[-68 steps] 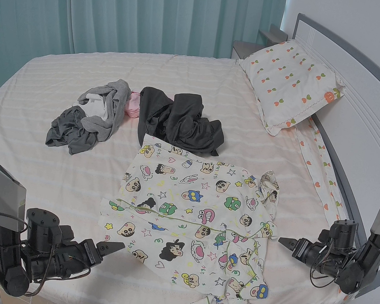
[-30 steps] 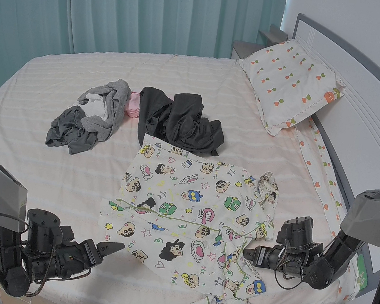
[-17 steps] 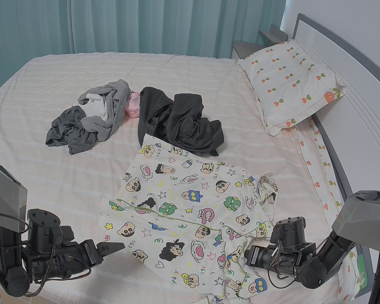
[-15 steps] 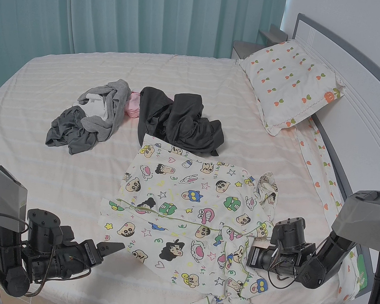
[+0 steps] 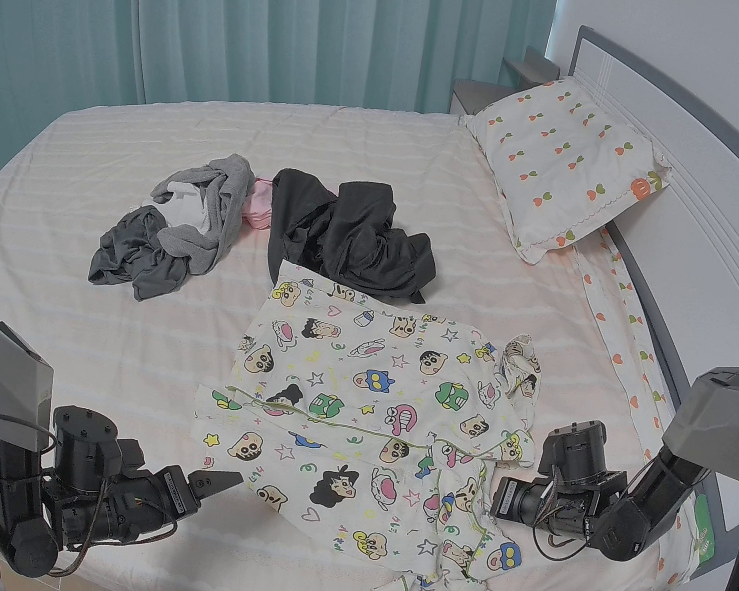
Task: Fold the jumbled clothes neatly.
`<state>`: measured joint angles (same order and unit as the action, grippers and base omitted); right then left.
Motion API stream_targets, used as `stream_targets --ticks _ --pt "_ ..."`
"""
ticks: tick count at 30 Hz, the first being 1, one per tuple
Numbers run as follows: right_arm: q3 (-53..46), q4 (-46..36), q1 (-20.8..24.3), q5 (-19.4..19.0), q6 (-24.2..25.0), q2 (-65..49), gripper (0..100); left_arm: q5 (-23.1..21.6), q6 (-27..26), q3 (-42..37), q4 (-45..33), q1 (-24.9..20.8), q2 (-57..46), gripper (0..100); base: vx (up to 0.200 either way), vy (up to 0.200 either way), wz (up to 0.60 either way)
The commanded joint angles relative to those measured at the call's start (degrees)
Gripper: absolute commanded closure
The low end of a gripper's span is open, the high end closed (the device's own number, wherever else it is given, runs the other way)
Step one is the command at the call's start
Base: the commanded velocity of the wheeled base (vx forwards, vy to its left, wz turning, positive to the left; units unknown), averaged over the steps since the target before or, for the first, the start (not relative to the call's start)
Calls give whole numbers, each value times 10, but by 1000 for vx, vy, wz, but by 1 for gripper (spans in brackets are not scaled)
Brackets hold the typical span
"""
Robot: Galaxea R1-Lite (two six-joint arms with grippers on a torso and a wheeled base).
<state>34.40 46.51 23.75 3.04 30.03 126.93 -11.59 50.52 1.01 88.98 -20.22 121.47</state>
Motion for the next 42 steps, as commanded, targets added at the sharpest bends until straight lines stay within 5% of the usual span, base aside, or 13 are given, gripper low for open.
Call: stream_targets --ticks 1,10,11,28,29,42 --pt "-19 1 -12 0 1 -39 100 0 0 -7 2 0 -1 0 0 0 0" --pt "-3 1 -12 -22 33 -29 100 0 0 -7 2 0 -1 0 0 0 0" --pt "2 -1 -12 -23 33 -25 0 0 0 -7 2 0 -1 0 0 0 0" --pt "53 -3 28 -22 35 30 0 0 0 -7 2 0 0 0 0 0 0" --pt "56 -4 28 -22 35 33 100 0 0 -7 2 0 0 0 0 0 0" --pt "66 -53 33 -15 56 26 100 0 0 -7 2 0 -1 0 0 0 0"
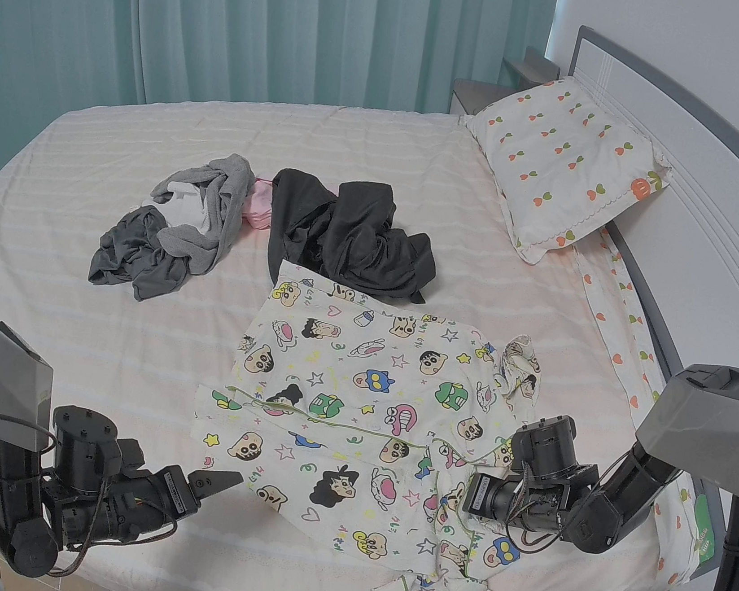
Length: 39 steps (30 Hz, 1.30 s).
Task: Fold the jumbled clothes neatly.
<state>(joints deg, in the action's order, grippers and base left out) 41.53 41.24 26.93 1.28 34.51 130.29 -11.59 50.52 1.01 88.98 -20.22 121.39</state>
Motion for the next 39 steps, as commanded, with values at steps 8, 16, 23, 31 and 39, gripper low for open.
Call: stream_targets --ticks 8,16,23,31,39 --pt "-22 -2 -23 40 2 -94 100 0 0 -7 2 0 -1 0 0 0 0" --pt "-26 -41 -74 79 -93 -152 100 0 0 -7 2 0 -1 0 0 0 0" --pt "-23 -39 -70 99 -126 -158 100 0 0 -7 2 -1 -1 0 0 0 0" --pt "-27 -4 -71 180 -221 -149 100 0 0 -7 2 0 -1 0 0 0 0" --pt "-51 71 -76 264 -290 -25 100 0 0 -7 2 0 -1 0 0 0 0"
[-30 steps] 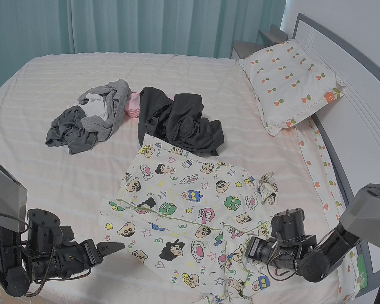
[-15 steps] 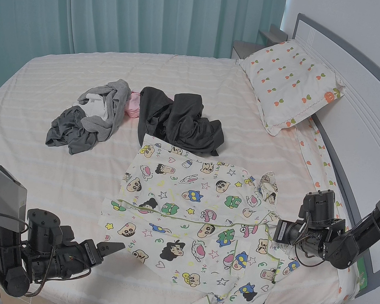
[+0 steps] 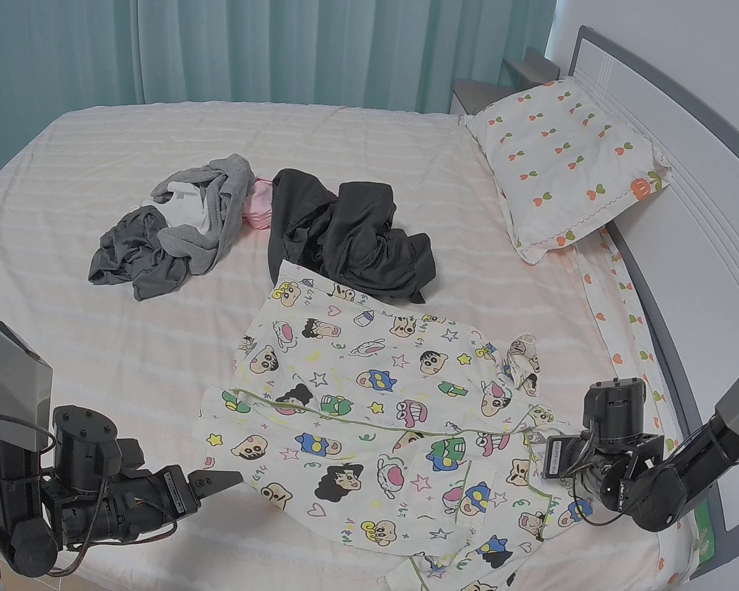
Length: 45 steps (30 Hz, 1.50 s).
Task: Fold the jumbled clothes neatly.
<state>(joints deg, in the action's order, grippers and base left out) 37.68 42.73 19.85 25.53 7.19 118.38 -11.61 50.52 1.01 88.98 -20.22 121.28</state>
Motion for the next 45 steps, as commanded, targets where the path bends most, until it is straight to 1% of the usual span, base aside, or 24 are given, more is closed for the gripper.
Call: stream_targets --ticks 1,3,4,6,9,14,17,19,20,21,23,24,25,26,27,30,31,32,33,36,39,41,43,45 --pt "-13 75 -8 22 -22 107 100 0 0 -7 2 0 -1 0 0 0 0" --pt "-19 112 -17 22 -44 131 100 0 0 -7 2 -1 -1 0 0 0 0" --pt "-22 127 -21 22 -54 138 0 0 0 -7 2 -1 0 0 0 0 0" --pt "-23 159 -31 27 -68 147 0 0 0 -7 2 0 0 0 0 0 0" --pt "-30 168 -31 18 -62 142 0 0 0 -7 2 0 0 0 0 0 0" --pt "-50 169 -40 -35 6 108 0 0 0 -7 2 -1 1 0 0 0 0" --pt "-62 165 -65 -74 41 69 0 0 0 -7 2 -1 1 0 0 0 0" --pt "-69 164 -90 -116 60 42 0 0 0 -7 2 -1 1 0 0 0 0" --pt "-69 164 -90 -116 60 42 0 0 0 -7 2 -1 1 0 0 0 0" --pt "-75 162 -118 -159 80 19 0 0 0 -7 2 -1 1 0 0 0 0" --pt "-77 162 -127 -174 88 12 0 0 0 -7 2 -2 1 0 0 0 0" --pt "-85 154 -162 -237 120 -3 0 0 0 -7 2 -3 1 0 0 0 0" --pt "-89 145 -176 -271 142 -5 0 0 0 -7 2 -3 1 0 0 0 0" --pt "-89 145 -176 -271 142 -5 0 0 0 -7 2 -3 1 0 0 0 0" --pt "-90 128 -199 -320 179 -1 0 0 0 -7 2 -4 2 0 0 0 0" --pt "-87 112 -227 -385 225 11 0 0 0 -7 2 -7 2 0 0 0 0" --pt "-89 109 -233 -413 235 19 0 0 0 -7 2 -7 3 0 0 0 0" --pt "-89 109 -233 -413 235 19 0 0 0 -7 2 -7 3 0 0 0 0" --pt "-91 107 -234 -444 242 31 0 0 0 -7 2 -7 4 0 0 0 0" --pt "-79 98 -235 -452 254 40 0 0 0 -7 2 -7 5 0 0 0 0" --pt "-55 69 -237 -462 297 46 0 0 1 -7 2 -7 5 0 0 0 0" --pt "-31 27 -236 -476 324 55 0 0 1 -7 2 -7 5 0 0 0 0" --pt "-23 10 -237 -479 331 55 0 0 1 -7 2 -7 5 0 0 0 0" --pt "5 -46 -236 -481 346 57 0 0 1 -7 2 -7 5 0 0 0 0"
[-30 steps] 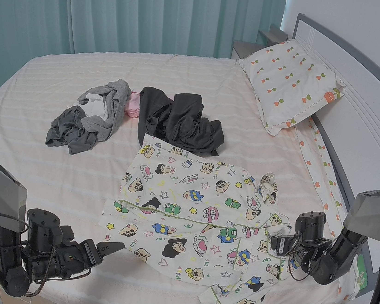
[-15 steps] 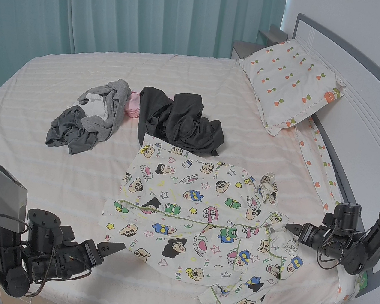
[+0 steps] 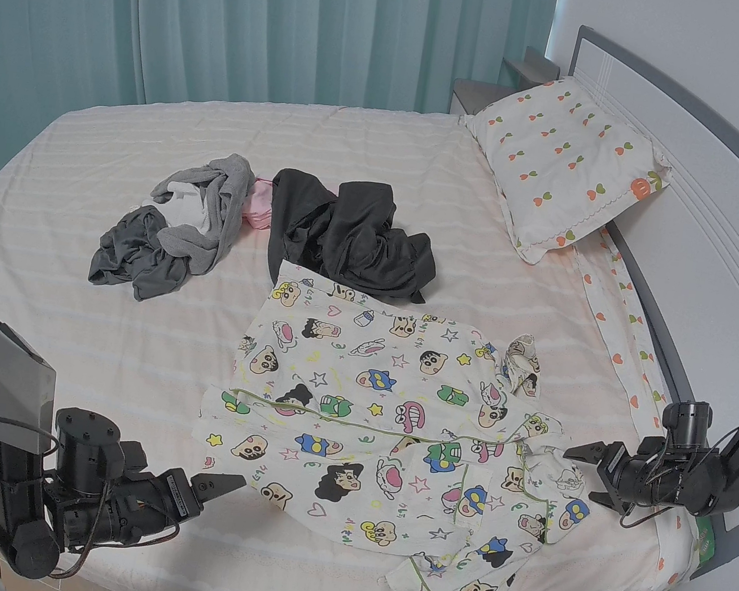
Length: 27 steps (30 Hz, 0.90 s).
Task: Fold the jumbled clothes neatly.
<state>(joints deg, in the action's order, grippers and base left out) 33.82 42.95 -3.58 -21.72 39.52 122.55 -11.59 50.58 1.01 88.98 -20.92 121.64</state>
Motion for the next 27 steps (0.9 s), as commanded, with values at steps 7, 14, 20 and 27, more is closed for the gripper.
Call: stream_targets --ticks 7,14,20,27 --pt "92 -76 -5 -10 124 11 0 0 0 -7 2 0 3 0 0 0 0" --pt "72 -70 -10 -22 120 -25 0 -1 0 -7 2 0 4 0 0 0 0" --pt "70 -3 -34 -19 124 -37 0 -1 0 -7 2 -1 7 0 0 0 0" --pt "-9 133 17 -17 132 -34 0 -1 0 -7 2 -7 10 0 0 0 0"
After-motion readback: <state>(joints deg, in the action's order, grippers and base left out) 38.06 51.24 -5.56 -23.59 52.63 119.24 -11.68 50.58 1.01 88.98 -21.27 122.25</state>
